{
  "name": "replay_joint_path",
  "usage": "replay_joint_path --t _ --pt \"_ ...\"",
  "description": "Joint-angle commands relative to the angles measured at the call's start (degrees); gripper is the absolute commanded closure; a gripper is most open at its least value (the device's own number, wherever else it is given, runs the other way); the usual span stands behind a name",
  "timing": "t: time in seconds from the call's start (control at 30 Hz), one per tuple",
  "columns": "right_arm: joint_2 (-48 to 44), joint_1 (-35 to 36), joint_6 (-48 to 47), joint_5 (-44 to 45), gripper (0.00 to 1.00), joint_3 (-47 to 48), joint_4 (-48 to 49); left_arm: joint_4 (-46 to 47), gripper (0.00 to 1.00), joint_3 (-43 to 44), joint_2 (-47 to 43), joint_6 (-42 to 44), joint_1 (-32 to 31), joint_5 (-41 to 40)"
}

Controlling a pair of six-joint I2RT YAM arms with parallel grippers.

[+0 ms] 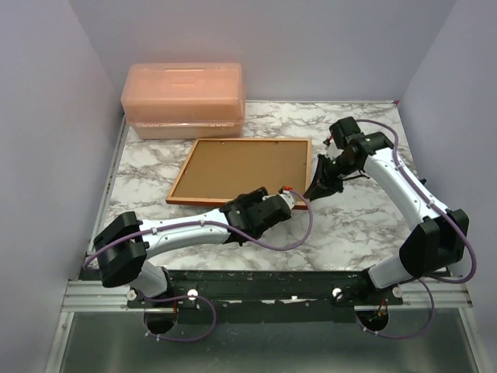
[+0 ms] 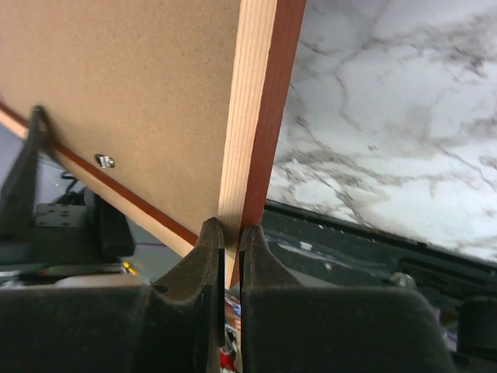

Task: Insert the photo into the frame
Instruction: Turn over the photo frame at the center of the board.

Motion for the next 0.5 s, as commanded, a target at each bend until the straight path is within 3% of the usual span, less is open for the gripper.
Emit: replay_joint_path --t 0.0,0.1,0.27,0.47 --pt "-0.58 0.81 -1.51 -7.56 0.98 1.67 -1.91 6.98 0.75 0.19 -0.72 -1.77 1.95 -10.03" --pt "-0.83 0.81 -1.55 -6.33 0.9 3.06 -1.34 6.65 0.85 0.28 -1.2 -1.63 1.96 -11.32" --pt "-1.45 0.8 -1.45 -2.78 0.59 7.94 0.39 5.94 1.0 0.72 -3.11 -0.5 1.95 -12.79" --pt "-3.55 0.8 -2.47 2.32 0.26 13.53 4.81 1.92 1.0 3.0 -6.21 0.27 1.93 -13.35"
